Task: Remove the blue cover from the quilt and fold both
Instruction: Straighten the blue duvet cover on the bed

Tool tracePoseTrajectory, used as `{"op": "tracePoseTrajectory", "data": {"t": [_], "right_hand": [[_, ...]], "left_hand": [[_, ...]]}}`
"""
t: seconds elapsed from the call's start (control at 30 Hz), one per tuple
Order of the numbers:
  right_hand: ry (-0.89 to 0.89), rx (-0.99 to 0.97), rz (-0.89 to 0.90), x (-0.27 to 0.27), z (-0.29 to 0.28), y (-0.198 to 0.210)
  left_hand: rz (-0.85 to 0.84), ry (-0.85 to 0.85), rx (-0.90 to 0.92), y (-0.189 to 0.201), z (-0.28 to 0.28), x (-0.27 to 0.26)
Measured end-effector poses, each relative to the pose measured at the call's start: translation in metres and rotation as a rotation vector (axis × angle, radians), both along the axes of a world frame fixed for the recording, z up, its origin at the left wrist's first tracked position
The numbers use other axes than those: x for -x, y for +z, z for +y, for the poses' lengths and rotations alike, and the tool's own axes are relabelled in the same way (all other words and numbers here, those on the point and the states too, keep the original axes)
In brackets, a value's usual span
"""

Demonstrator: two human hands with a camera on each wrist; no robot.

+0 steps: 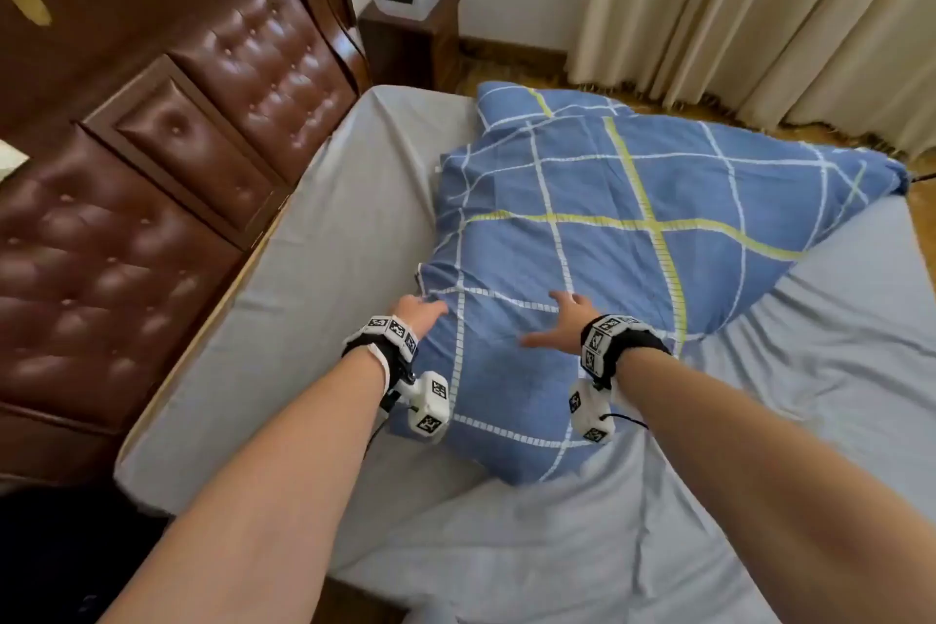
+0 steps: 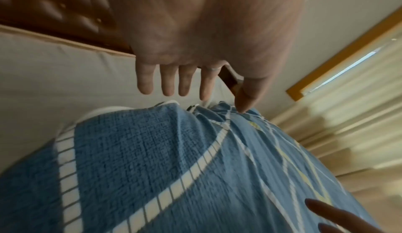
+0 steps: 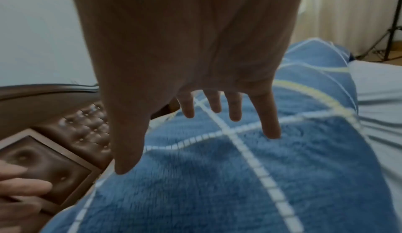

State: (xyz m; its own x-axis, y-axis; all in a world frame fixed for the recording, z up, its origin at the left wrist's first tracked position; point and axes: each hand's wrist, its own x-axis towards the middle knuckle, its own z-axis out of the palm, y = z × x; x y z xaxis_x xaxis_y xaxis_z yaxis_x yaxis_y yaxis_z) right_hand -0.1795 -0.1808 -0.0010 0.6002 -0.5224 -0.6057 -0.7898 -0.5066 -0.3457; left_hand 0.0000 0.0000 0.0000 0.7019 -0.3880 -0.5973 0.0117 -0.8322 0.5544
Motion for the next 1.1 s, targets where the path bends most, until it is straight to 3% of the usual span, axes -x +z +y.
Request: {"op": "tracePoseTrajectory", "data": {"t": [0.17,0.27,0.37,0.47,0.7,0.8,0.9,0.97,1.1], "right_hand": [[-0.088,-0.010,0.084,-0.031,0.007,-0.064],[-0.121,0.010,0.149,-0.032,0.001,-0.090],[-0.135,-0.047,0.178,-0.026,-0.006,-0.106],[-0.162,-0.102,0.155,-0.017,-0.015,-0.109],[-0.119,-0.244,0.185,0.003,-0.029,-0.075],[-0.358,-0.243,-0.069,-0.003,-0.063,-0.027],[-0.605,-0.366,-0.347,-0.021,-0.102,0.036],[-0.533,-0.401,-0.346,-0.032,-0.108,0.073],[-0.108,-0.072,-0.207,-0.022,-0.099,0.096]], "left_hand": [[0.247,0.059,-0.079,-0.051,-0.026,-0.048],[0.394,0.157,-0.044,-0.075,-0.042,-0.071],[0.512,0.150,0.007,-0.100,-0.066,-0.089],[0.449,0.024,0.038,-0.119,-0.099,-0.100],[0.108,-0.180,0.240,-0.025,-0.141,-0.054],[0.039,-0.339,0.257,-0.003,-0.142,-0.026],[-0.084,-0.524,0.249,0.025,-0.134,0.008],[-0.165,-0.648,0.233,0.045,-0.130,0.039],[-0.279,-0.860,0.125,0.077,-0.117,0.101]]}}
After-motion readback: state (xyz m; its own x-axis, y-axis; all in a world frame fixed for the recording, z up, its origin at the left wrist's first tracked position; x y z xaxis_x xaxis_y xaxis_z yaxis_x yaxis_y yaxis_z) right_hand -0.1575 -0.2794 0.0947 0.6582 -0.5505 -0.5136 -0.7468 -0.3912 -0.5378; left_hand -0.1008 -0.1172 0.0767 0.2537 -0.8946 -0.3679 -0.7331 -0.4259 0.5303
